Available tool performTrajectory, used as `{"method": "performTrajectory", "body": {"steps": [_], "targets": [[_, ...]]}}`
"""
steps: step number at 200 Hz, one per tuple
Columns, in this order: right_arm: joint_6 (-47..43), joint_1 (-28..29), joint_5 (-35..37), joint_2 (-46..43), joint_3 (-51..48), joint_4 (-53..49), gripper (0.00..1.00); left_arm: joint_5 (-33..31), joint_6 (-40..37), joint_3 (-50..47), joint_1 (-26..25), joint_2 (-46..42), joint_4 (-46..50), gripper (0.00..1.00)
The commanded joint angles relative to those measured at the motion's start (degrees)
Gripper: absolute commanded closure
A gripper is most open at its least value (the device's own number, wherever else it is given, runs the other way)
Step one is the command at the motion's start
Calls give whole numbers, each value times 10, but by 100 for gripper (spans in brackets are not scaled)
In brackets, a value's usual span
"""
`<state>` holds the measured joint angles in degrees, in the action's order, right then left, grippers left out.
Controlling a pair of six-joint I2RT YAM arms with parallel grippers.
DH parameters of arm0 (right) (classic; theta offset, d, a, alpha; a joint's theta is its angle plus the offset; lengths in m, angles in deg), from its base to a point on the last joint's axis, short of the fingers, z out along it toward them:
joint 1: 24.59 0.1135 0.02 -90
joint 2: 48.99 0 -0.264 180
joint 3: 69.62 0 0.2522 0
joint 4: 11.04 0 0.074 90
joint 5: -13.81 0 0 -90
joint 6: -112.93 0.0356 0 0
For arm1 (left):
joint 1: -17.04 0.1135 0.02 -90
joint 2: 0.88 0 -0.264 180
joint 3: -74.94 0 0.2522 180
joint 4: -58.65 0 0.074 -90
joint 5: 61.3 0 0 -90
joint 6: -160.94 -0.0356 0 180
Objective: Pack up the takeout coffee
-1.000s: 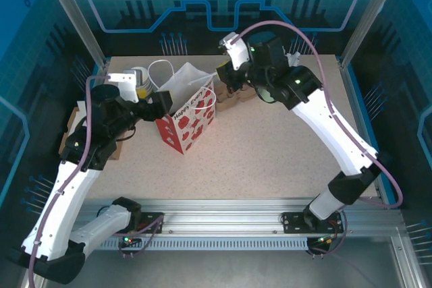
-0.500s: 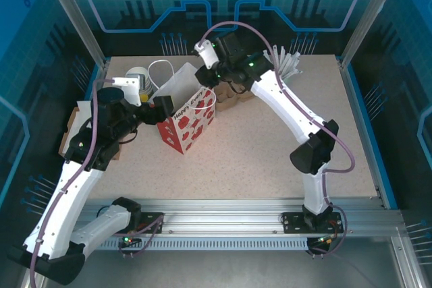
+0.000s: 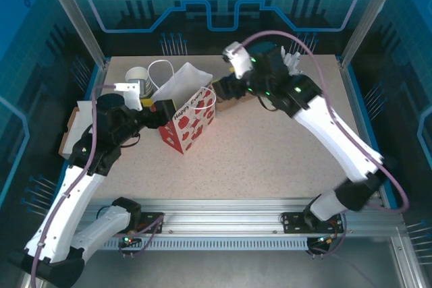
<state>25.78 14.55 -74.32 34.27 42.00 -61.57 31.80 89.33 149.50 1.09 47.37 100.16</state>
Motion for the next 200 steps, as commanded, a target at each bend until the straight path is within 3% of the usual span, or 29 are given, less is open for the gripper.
{"method": "performTrajectory", "body": {"steps": [1, 26, 51, 111, 140, 200], "targets": [[11, 13, 5, -68, -116, 92, 27, -35, 31, -19, 24, -14, -29, 15], [24, 29, -21, -142, -228, 149, 24, -57, 36, -32, 68, -42, -28, 15], [28, 48, -34, -165, -271, 161, 22, -39, 66, -45, 160, -41, -30, 17], [43, 56, -49, -159, -314, 181, 20, 56, 164, -120, 402, 113, -115, 18], [51, 56, -53, -170, -348, 174, 20, 36, 163, -116, 431, 211, -131, 16], [61, 56, -76, -196, -423, 219, 19, -30, 113, -44, 424, 346, -91, 19]]}}
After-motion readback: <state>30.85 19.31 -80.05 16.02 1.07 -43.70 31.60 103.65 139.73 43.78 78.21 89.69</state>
